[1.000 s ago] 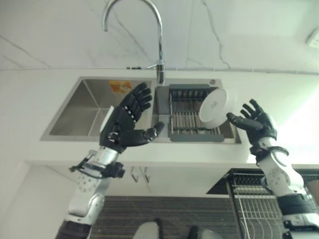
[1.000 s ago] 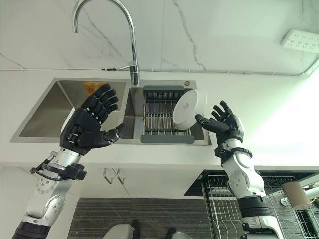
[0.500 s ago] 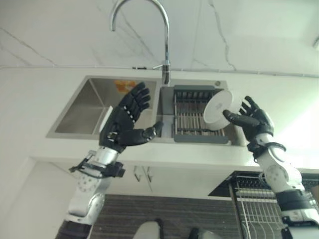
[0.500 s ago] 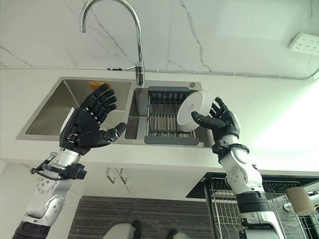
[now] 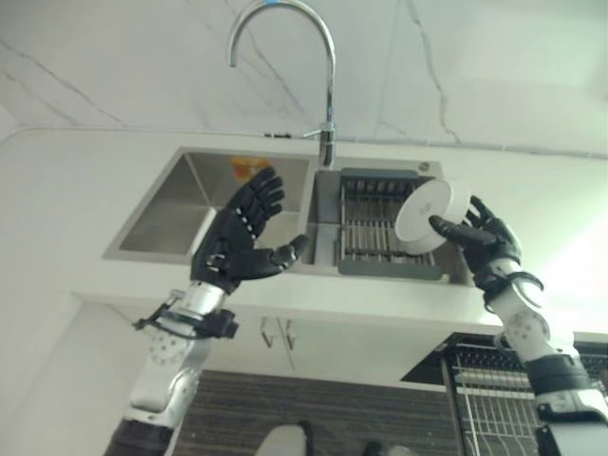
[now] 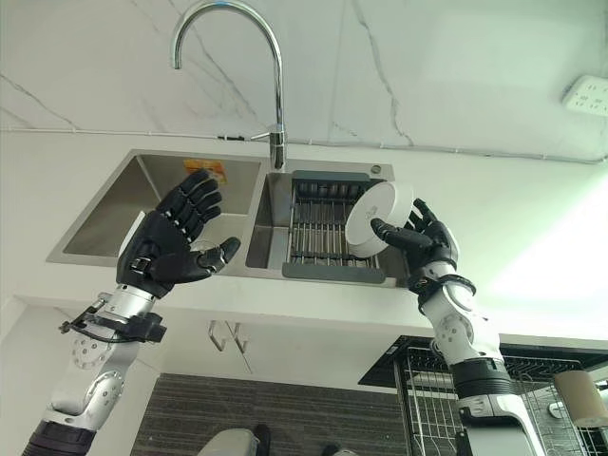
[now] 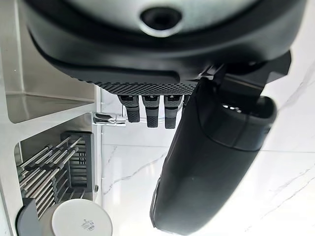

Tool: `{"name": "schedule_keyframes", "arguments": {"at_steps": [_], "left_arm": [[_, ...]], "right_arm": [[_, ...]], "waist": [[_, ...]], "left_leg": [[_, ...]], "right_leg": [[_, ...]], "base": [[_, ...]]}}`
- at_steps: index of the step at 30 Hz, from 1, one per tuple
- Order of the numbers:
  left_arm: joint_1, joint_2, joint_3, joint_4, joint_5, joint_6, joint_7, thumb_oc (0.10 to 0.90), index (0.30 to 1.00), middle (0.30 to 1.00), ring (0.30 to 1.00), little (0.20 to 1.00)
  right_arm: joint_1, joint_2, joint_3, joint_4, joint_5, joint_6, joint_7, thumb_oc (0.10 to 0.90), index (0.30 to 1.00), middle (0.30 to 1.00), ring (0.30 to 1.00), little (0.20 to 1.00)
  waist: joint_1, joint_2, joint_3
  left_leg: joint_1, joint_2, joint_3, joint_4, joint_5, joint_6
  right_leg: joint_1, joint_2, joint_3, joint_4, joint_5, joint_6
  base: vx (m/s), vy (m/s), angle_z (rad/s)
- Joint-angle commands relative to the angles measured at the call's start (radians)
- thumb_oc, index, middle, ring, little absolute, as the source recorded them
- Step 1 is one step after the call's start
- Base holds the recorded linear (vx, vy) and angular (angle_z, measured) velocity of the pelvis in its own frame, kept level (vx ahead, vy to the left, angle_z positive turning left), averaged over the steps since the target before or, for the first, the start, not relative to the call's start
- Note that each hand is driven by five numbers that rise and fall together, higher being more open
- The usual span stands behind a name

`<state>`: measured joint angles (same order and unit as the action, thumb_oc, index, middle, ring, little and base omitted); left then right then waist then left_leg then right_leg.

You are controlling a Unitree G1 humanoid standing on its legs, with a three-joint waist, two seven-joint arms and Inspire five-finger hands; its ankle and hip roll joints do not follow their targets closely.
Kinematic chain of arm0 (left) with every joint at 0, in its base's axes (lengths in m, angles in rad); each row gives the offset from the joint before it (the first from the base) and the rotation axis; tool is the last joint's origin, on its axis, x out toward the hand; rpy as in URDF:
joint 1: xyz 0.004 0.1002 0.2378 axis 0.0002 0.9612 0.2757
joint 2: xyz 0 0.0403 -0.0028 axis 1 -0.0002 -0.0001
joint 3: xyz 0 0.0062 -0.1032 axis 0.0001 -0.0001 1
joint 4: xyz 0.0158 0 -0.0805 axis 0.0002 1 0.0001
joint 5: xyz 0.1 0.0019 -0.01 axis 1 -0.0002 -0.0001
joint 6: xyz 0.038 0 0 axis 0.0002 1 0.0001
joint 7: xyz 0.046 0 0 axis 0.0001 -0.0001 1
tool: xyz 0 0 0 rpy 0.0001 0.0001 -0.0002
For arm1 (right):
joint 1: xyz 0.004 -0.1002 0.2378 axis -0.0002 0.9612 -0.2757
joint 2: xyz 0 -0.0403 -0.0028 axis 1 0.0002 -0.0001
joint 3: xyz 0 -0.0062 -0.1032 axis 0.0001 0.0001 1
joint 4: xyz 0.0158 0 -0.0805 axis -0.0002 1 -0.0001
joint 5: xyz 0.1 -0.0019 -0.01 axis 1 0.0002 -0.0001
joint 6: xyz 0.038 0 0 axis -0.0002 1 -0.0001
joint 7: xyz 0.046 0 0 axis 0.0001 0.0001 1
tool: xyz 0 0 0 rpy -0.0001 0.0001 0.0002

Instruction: Place the dishes in the dishwasher.

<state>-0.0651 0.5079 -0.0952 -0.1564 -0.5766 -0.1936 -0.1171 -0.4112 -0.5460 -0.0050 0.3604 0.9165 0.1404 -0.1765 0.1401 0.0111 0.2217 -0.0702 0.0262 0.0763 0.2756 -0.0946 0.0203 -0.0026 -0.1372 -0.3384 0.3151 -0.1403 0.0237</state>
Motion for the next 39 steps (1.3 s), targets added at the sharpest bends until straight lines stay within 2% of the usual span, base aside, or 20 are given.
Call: {"name": "schedule_keyframes", "arguments": {"at_steps": [1,18,23,27,28,29,30,39], "left_arm": [[-0.073,0.048,-0.015,-0.070,-0.010,-0.071,0.009,0.800,0.900,0.900,0.900,0.900],[-0.068,0.067,-0.024,-0.068,-0.021,-0.056,0.020,0.800,0.900,0.900,0.900,0.900],[-0.065,0.076,-0.022,-0.067,-0.030,-0.052,0.018,0.800,0.900,0.900,0.900,0.900],[-0.060,0.080,-0.024,-0.065,-0.034,-0.052,0.016,0.800,0.900,0.900,0.900,0.900],[-0.056,0.083,-0.021,-0.065,-0.036,-0.051,0.013,0.800,0.900,0.900,0.900,0.900],[-0.056,0.082,-0.022,-0.064,-0.035,-0.051,0.013,0.800,0.900,0.900,0.900,0.900],[-0.056,0.082,-0.023,-0.064,-0.035,-0.051,0.014,0.800,0.900,0.900,0.900,0.900],[-0.049,0.079,-0.038,-0.060,-0.028,-0.050,0.028,0.800,0.900,0.900,0.900,0.900]], "right_arm": [[-0.153,-0.049,0.003,0.039,0.047,-0.052,0.010,0.800,0.900,0.900,0.900,0.900],[-0.216,-0.074,0.041,0.131,0.064,-0.022,0.022,0.800,0.900,0.900,0.900,0.900],[-0.227,-0.082,0.040,0.166,0.110,-0.002,0.015,0.800,0.900,0.900,0.900,0.900],[-0.232,-0.078,0.042,0.184,0.133,0.009,0.004,0.712,0.768,0.768,0.768,0.768],[-0.233,-0.079,0.043,0.187,0.133,0.010,-0.003,0.593,0.589,0.589,0.589,0.589],[-0.235,-0.077,0.043,0.191,0.132,0.005,-0.009,0.530,0.495,0.495,0.495,0.495],[-0.236,-0.075,0.045,0.197,0.128,-0.003,-0.016,0.400,0.300,0.300,0.300,0.300],[-0.269,-0.078,0.028,0.228,0.066,-0.089,-0.155,0.400,0.300,0.300,0.300,0.300]], "waist": [[0.010,-0.032,-0.102],[0.036,-0.034,-0.106],[0.046,-0.036,-0.104],[0.052,-0.037,-0.103],[0.054,-0.038,-0.102],[0.055,-0.038,-0.103],[0.056,-0.038,-0.102],[0.065,-0.035,-0.100]], "left_leg": [[0.040,0.031,-0.025,0.024,-0.111,-0.085],[0.038,0.028,-0.039,0.024,-0.104,-0.089],[0.038,0.025,-0.046,0.024,-0.102,-0.090],[0.040,0.022,-0.052,0.024,-0.102,-0.089],[0.041,0.021,-0.053,0.024,-0.102,-0.088],[0.041,0.021,-0.053,0.024,-0.102,-0.088],[0.041,0.021,-0.055,0.024,-0.102,-0.087],[0.045,0.015,-0.062,0.024,-0.103,-0.083]], "right_leg": [[0.047,-0.017,0.020,-0.015,-0.078,0.079],[0.060,-0.026,-0.005,-0.015,-0.084,0.078],[0.065,-0.029,-0.013,-0.015,-0.084,0.078],[0.069,-0.030,-0.017,-0.015,-0.085,0.077],[0.071,-0.031,-0.018,-0.015,-0.085,0.077],[0.071,-0.031,-0.019,-0.015,-0.085,0.077],[0.072,-0.031,-0.020,-0.015,-0.085,0.077],[0.077,-0.035,-0.018,-0.015,-0.082,0.078]], "base": [[0.00,0.000,0.00],[0.02,0.006,0.05],[0.04,0.006,0.04],[0.04,0.005,0.05],[0.04,0.003,0.03],[0.04,0.002,0.06],[0.04,0.001,0.08],[0.03,0.007,0.07]]}}
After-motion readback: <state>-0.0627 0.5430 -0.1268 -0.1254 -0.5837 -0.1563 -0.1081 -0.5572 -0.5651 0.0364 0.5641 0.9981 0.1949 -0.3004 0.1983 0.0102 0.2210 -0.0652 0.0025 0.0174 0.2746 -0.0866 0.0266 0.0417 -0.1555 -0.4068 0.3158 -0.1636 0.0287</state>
